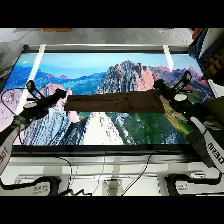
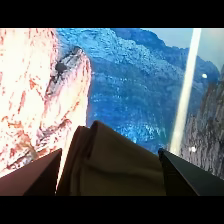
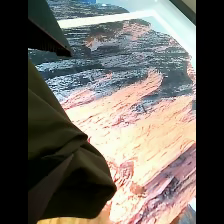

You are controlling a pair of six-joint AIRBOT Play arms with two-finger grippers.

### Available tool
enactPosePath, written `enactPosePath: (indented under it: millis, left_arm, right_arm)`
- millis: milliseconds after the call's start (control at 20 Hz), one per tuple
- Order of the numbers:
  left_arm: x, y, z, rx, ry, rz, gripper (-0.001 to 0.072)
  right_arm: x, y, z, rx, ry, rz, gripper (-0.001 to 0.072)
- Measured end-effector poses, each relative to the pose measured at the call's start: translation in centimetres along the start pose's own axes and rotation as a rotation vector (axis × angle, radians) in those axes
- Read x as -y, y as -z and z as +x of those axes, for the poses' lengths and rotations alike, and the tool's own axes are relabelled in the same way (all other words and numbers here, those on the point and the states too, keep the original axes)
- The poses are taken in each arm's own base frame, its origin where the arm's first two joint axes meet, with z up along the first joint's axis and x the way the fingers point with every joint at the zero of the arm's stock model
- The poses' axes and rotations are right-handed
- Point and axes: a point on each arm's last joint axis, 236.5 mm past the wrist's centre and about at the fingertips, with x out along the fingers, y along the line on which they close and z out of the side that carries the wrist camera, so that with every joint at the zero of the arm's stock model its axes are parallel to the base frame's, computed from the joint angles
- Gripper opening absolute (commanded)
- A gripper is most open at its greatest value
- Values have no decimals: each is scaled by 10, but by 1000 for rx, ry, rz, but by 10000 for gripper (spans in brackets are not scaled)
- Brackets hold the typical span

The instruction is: Fold the clothes and pants, and hang the long-sleeved shirts on hangers.

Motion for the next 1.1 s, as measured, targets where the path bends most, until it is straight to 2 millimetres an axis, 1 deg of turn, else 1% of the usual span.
enactPosePath:
  millis: [50,150,250,350,450,600,750,800,850,900,950,1000,1050,1100]
  left_arm:
    - [-3,1,-2,-25,20,-6,687]
    - [-13,11,-6,-109,46,9,687]
    - [-24,30,-8,-236,46,42,689]
    - [-30,49,-8,-376,51,75,698]
    - [-31,62,-6,-488,70,74,699]
    - [-29,72,4,-596,104,58,698]
    - [-20,80,20,-649,143,58,674]
    - [-16,87,25,-673,154,67,539]
    - [-14,92,31,-684,157,80,324]
    - [-10,98,36,-699,158,99,79]
    - [-6,103,39,-712,161,116,10]
    - [-1,105,41,-721,168,139,9]
    - [5,104,43,-719,177,162,9]
    - [10,101,42,-718,185,192,9]
  right_arm:
    - [2,0,-1,-17,-6,-1,665]
    - [6,4,-3,-64,-23,2,665]
    - [7,10,-5,-113,-41,1,665]
    - [7,17,-8,-155,-57,-9,665]
    - [7,25,-10,-193,-70,-21,665]
    - [3,38,-14,-256,-96,-45,664]
    - [-9,62,-24,-366,-157,-157,664]
    - [-15,69,-28,-402,-182,-187,663]
    - [-22,75,-31,-428,-206,-215,663]
    - [-31,80,-34,-451,-230,-238,661]
    - [-42,84,-38,-469,-258,-263,591]
    - [-54,88,-41,-482,-285,-291,379]
    - [-67,90,-43,-487,-310,-312,44]
    - [-79,91,-45,-486,-333,-336,11]
